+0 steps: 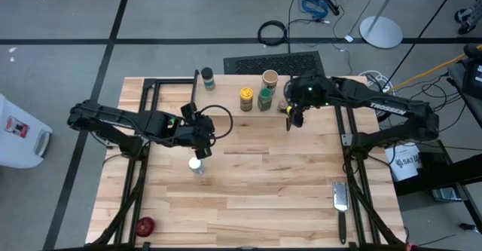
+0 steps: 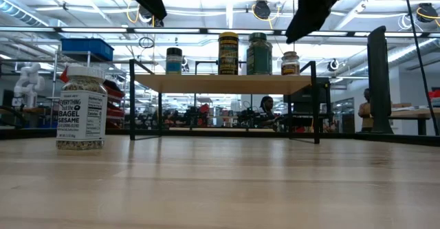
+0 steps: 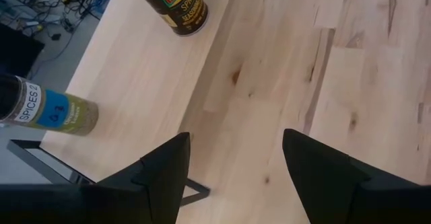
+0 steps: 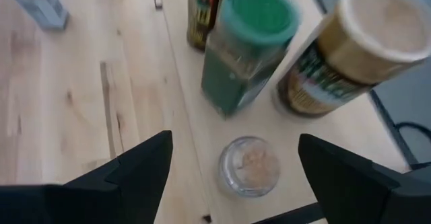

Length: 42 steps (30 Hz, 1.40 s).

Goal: Shelf spices
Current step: Remove the transparent seasoning bottle from the shelf

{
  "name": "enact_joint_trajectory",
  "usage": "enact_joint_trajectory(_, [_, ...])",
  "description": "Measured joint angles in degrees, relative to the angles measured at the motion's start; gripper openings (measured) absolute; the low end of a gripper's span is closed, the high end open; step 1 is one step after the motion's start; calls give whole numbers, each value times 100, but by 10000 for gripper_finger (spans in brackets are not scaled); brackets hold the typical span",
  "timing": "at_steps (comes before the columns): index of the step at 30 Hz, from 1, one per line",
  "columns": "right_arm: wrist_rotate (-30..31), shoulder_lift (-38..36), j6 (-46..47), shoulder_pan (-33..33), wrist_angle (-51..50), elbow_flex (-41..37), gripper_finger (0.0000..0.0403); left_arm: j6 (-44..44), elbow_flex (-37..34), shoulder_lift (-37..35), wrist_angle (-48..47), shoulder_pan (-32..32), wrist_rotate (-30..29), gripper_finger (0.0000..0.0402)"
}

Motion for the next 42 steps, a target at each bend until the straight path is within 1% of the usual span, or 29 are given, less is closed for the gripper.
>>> enact_joint_trajectory(7, [11,288,-40,-40,-71,0,311,-4,0,0,24,0,12,247])
enact_joint_trajectory(19, [1,409,-219,-442,-117,0,311,-7,0,0,24,0,16,247])
enact_joint_trajectory(22, [-158,409,-222,-446,-159,-2,311,-4,0,0,24,0,15,247])
enact_joint_trajectory(32, [-194,806,-189,-444,-205,-7,310,-11,0,0,52,0,16,247])
enact_joint_trajectory(35, [-196,824,-186,-444,-159,-7,302,-11,0,2,52,0,16,247])
enact_joint_trajectory(42, [-197,740,-164,-446,-139,-7,269,-13,0,2,49,0,18,247])
